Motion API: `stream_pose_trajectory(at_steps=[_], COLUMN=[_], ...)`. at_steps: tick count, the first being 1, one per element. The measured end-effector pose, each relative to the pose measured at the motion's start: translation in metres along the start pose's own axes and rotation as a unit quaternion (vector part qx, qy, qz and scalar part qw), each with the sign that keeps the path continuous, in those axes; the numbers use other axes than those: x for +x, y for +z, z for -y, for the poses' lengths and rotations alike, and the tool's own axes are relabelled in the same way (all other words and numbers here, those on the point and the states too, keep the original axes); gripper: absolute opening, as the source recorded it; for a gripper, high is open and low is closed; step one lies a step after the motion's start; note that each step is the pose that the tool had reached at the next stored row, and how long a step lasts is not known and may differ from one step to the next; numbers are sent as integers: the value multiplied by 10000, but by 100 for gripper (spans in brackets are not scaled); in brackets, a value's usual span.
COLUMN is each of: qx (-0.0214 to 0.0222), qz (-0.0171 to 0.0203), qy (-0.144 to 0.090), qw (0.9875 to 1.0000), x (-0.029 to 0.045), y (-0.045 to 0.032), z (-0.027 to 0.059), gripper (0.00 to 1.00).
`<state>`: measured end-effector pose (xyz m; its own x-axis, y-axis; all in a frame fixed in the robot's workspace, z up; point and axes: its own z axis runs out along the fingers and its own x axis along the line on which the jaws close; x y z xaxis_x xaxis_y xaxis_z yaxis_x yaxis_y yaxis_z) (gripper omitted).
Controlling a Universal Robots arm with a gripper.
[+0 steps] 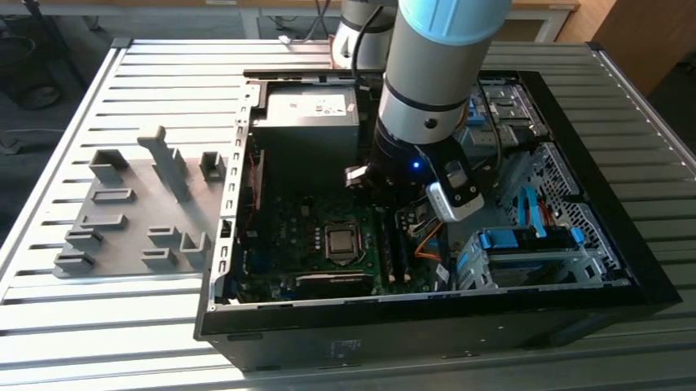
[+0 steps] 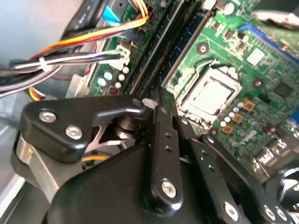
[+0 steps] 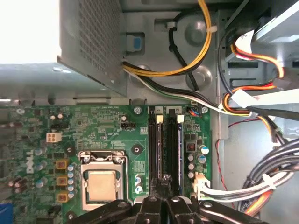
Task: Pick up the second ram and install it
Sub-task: 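Press down the second ram until it locks into place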
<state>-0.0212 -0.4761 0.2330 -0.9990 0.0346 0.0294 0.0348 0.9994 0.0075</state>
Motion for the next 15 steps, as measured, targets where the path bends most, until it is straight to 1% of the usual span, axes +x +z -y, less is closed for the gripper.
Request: stream_pose_trajectory(at_steps=[2,15], qx=[1,1], qz=[0,0], qy=[0,0], qw=[10000,10000], x=[1,1], y=[-38,-44], z=[0,0], gripper=[11,11])
